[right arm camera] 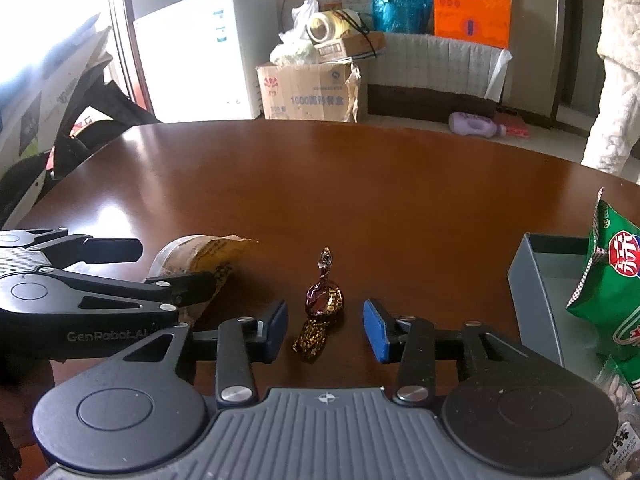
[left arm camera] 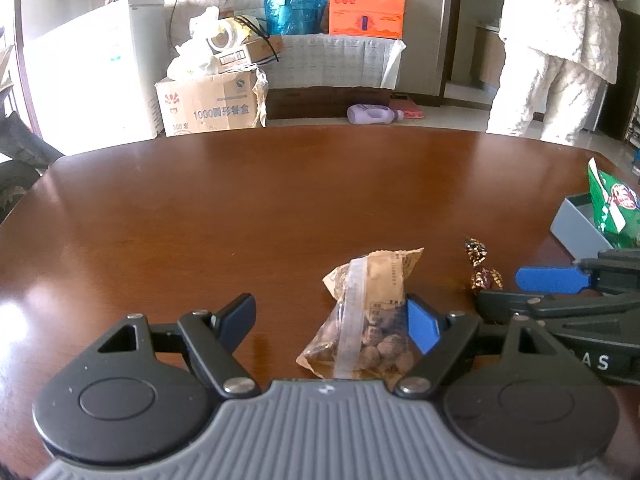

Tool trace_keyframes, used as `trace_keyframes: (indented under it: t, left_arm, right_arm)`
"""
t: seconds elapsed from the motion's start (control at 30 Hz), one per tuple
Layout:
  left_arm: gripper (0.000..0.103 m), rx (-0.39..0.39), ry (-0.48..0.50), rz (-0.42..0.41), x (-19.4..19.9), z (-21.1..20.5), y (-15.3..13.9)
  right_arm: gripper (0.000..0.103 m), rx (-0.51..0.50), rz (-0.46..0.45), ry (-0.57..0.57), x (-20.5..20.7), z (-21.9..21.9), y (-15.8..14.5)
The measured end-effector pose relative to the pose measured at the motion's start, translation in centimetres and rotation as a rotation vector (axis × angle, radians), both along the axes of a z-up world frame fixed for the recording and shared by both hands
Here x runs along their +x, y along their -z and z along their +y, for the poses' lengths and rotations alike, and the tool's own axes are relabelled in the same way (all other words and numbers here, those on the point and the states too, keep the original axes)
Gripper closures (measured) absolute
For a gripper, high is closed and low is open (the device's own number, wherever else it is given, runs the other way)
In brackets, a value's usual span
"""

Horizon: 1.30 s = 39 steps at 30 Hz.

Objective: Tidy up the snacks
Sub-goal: 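Grasp brown nut bag with left gripper while right gripper grasps gold-wrapped chocolate figure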

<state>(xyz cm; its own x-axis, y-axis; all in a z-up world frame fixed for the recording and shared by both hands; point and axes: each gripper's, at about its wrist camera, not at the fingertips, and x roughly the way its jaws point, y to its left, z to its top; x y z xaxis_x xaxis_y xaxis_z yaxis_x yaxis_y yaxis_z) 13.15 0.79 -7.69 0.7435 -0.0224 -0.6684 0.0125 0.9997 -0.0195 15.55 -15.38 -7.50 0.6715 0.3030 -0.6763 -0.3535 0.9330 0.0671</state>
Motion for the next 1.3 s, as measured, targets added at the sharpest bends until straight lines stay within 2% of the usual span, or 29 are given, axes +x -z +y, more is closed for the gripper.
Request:
trace_keyframes:
  t: [0.4, 0.7, 0.87, 0.97, 1.1, 1.23, 1.3]
  left_arm:
    - [0.022, -0.041, -0.037, -0.012, 0.4, 0.4, 0.5]
    - [0.022, -0.056, -0.054, -0.007, 1.0, 0.7, 0.9]
    - [0.023, -0.038, -0.053, 0.000, 1.2, 0.7, 1.1]
    - [0.028, -0.030, -0.044, 0.003, 1.1, 0.4, 1.4]
    - [0.047, -0.003, -0.015, 0.003, 1.1, -0.2, 1.3]
    - [0.048, 0.003, -0.011, 0.003, 1.1, -0.4, 1.4]
    - [0.053, -0.004, -0.010, 0.001, 1.0, -0.4, 1.4]
  right_arm:
    - [0.059, -0.028, -0.009, 0.003, 0.5, 0.4, 0.9]
    - [0.064, -0.053, -0.040, 0.001, -0.5, 0.9, 1.6]
    - [0.068, -0.070, -0.054, -0.019, -1.1, 1.5, 1.6]
    - [0.071, -0.076, -0.058, -0.029, -1.2, 1.6, 1.5]
    - [0.077, -0.077, -0.061, -0.046, -1.3, 1.7, 1.3]
    - [0.078, -0.080, -0.063, -0.053, -1.5, 1.7, 1.2]
    - [0.078, -0.079, -0.060, -0.054, -1.5, 1.7, 1.1]
